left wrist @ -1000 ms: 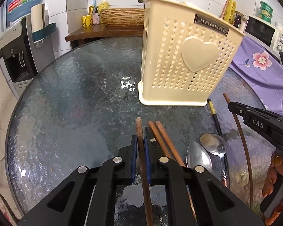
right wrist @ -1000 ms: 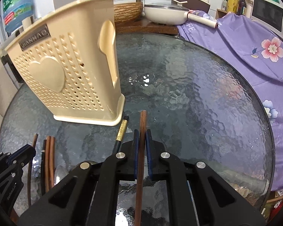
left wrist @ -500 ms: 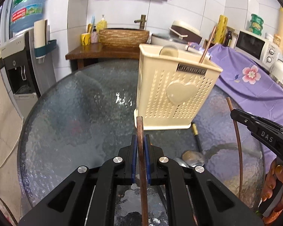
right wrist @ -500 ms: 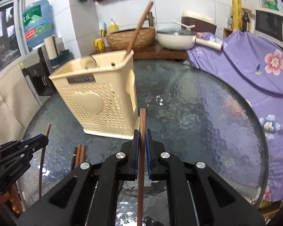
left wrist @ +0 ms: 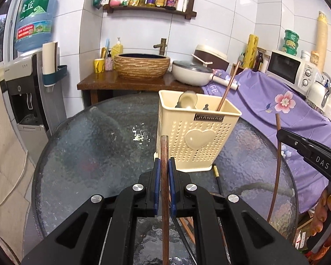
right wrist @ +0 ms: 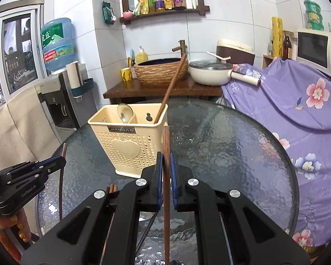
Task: Organize utensils
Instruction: 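Lift both held chopsticks and carry them above the cream holder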
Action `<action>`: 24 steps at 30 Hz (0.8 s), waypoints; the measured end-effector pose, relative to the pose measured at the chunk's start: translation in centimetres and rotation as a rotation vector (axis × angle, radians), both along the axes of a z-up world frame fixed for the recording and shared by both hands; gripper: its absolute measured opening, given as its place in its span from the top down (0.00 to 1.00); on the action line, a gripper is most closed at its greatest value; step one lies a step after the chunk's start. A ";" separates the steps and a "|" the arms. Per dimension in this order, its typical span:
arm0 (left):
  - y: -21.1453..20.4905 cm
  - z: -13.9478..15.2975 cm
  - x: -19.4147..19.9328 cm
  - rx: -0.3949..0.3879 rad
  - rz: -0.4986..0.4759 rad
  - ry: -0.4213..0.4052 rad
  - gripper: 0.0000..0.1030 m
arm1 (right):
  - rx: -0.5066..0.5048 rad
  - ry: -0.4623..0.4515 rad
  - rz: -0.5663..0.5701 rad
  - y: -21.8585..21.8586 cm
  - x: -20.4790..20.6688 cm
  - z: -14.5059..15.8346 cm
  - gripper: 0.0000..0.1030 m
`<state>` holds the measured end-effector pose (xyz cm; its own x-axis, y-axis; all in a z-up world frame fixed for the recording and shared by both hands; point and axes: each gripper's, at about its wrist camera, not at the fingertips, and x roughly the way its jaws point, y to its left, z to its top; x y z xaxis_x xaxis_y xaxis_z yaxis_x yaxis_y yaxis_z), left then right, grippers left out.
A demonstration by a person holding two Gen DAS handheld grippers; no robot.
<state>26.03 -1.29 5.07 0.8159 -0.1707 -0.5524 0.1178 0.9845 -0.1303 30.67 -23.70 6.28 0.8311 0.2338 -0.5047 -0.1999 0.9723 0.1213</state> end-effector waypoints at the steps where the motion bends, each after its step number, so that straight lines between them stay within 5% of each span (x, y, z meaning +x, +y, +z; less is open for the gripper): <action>1: 0.1 0.1 -0.2 -0.001 0.000 -0.005 0.93 | -0.001 -0.009 0.001 0.0 -0.3 0.4 0.93; 24: 0.7 5.0 -2.4 0.003 -0.004 -0.147 0.93 | -0.040 -0.095 0.007 0.0 -2.7 4.3 0.93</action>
<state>23.59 -0.59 10.07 0.8875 -0.1728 -0.4273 0.1392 0.9843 -0.1088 27.97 -23.69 10.60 0.8739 0.2211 -0.4329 -0.2154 0.9745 0.0628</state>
